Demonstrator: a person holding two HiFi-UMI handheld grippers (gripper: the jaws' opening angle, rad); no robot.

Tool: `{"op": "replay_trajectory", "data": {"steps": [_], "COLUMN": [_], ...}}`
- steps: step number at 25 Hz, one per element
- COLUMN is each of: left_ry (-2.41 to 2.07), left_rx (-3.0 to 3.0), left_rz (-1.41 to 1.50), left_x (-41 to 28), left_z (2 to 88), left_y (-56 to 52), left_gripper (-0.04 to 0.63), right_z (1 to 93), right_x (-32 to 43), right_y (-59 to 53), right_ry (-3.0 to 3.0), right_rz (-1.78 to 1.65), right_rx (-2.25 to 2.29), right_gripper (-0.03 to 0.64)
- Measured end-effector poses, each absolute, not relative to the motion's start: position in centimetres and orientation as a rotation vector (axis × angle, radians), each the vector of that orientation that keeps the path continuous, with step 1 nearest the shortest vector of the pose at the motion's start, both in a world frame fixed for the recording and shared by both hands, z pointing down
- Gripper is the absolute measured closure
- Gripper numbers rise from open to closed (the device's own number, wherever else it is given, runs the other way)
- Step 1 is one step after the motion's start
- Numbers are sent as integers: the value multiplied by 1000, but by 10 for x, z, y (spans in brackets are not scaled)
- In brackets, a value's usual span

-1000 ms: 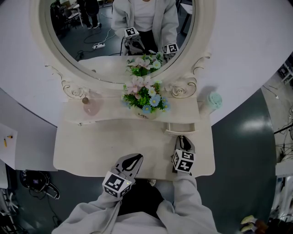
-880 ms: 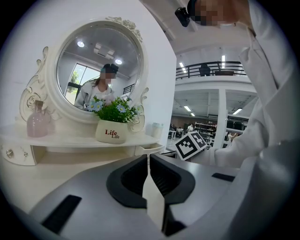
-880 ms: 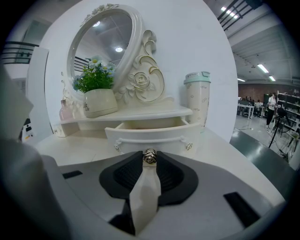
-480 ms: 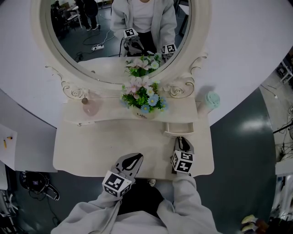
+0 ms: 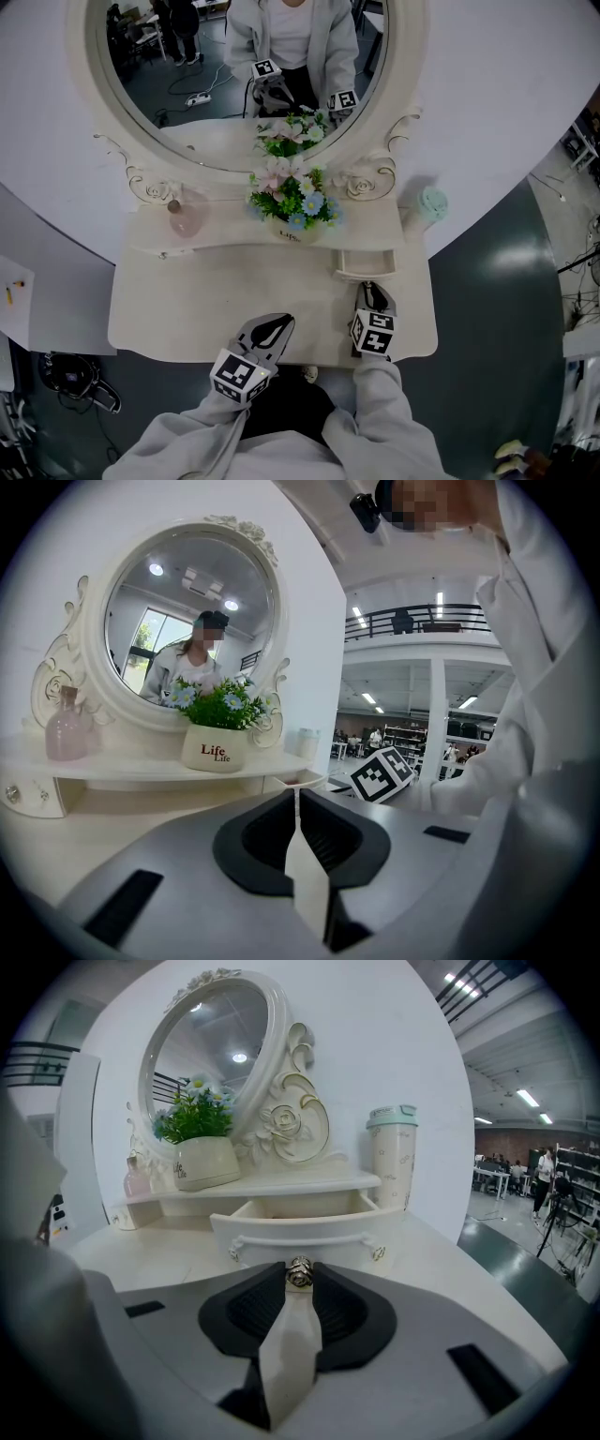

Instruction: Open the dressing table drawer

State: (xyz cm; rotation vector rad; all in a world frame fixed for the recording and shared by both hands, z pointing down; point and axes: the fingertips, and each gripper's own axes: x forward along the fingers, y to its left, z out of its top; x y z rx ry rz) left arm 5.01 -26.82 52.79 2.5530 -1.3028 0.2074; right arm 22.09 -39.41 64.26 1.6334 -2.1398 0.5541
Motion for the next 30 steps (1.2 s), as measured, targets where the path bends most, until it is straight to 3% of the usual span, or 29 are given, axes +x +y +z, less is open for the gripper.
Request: {"op": "replay_trajectory", "data": {"steps": [30], "left_ry": [-1292], "left_rx": [2569], "left_rz": [194], "left_x": [52], "left_z": [524], "left_y": [-268], "left_gripper": [566], "right_z": [642], "right_x": [222], "right_y": [-382], "right_ry": [-2144], "right_rz": [552], "right_rx": [1630], "right_gripper": [509]}}
